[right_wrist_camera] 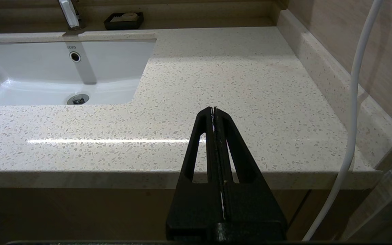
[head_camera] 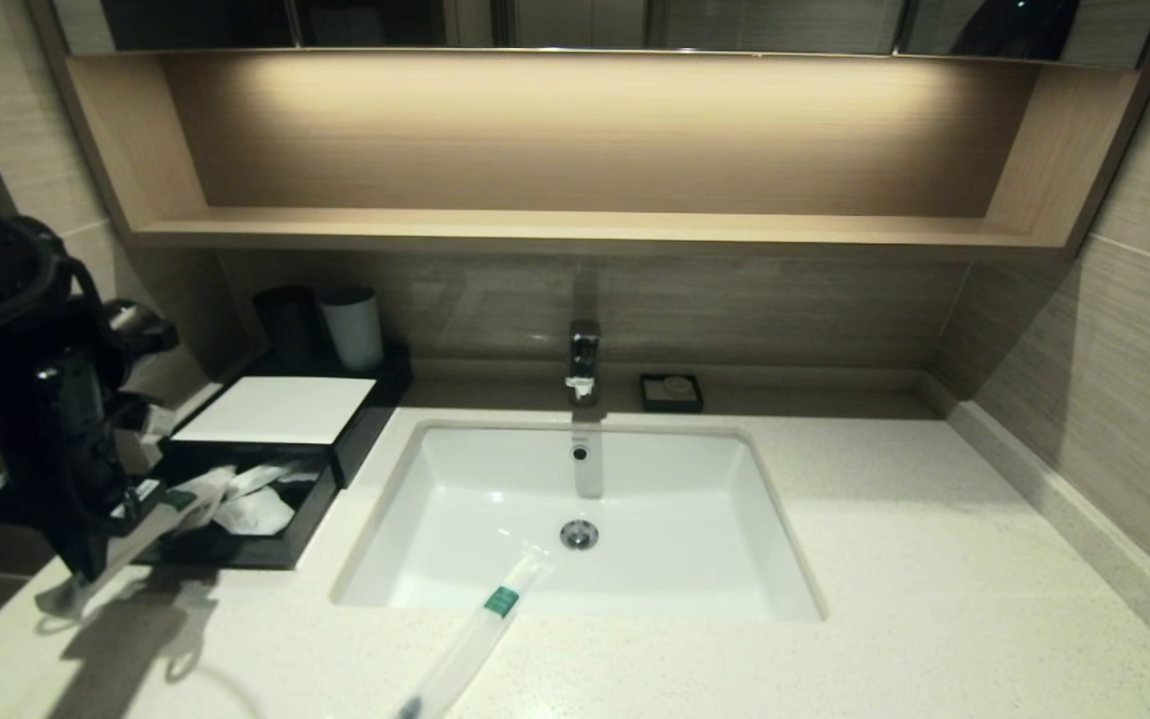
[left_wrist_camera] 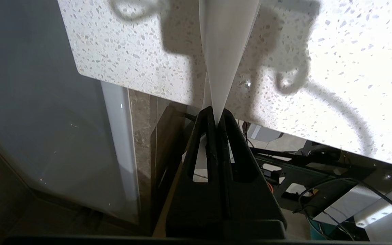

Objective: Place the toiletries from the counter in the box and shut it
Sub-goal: Place the bathroom toiletry into the drawer

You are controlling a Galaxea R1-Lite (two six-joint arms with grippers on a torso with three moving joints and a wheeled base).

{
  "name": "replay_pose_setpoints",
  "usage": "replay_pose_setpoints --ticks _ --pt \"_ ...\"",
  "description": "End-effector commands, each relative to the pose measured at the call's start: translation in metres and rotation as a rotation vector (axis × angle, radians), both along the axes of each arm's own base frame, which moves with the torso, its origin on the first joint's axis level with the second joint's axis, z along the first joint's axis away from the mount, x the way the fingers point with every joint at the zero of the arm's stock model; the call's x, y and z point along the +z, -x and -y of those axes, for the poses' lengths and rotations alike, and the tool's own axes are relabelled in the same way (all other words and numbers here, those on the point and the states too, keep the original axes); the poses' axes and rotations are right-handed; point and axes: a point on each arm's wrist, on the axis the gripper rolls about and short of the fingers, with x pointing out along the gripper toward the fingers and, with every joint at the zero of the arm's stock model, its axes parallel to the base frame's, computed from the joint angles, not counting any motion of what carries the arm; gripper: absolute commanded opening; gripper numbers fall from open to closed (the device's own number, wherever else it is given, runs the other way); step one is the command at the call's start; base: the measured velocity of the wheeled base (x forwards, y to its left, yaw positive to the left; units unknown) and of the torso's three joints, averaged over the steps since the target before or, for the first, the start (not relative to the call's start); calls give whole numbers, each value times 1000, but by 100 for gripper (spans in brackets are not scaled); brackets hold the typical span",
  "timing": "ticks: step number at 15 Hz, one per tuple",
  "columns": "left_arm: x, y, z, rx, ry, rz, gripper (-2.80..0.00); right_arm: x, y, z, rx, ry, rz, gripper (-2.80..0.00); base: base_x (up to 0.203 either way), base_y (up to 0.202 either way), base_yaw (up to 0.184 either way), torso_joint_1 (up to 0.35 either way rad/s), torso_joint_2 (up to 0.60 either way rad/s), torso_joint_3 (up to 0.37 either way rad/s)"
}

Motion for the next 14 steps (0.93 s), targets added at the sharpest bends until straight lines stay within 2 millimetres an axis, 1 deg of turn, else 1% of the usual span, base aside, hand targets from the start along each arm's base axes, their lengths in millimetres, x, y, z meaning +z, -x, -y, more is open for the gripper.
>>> replay_pose_setpoints --ticks 1,3,9,14 --pt "-2 -7 -1 0 -1 -3 -280 0 0 0 0 -1 -1 -280 0 0 0 0 0 0" --pt "-3 -12 -2 0 -2 4 -280 0 0 0 0 -1 -1 -280 0 0 0 0 0 0" --pt "-15 -30 -5 0 -2 -4 -280 0 0 0 0 -1 -1 -280 0 0 0 0 0 0" --pt "-19 -45 -7 2 -7 24 -280 0 0 0 0 -1 -1 -280 0 0 0 0 0 0"
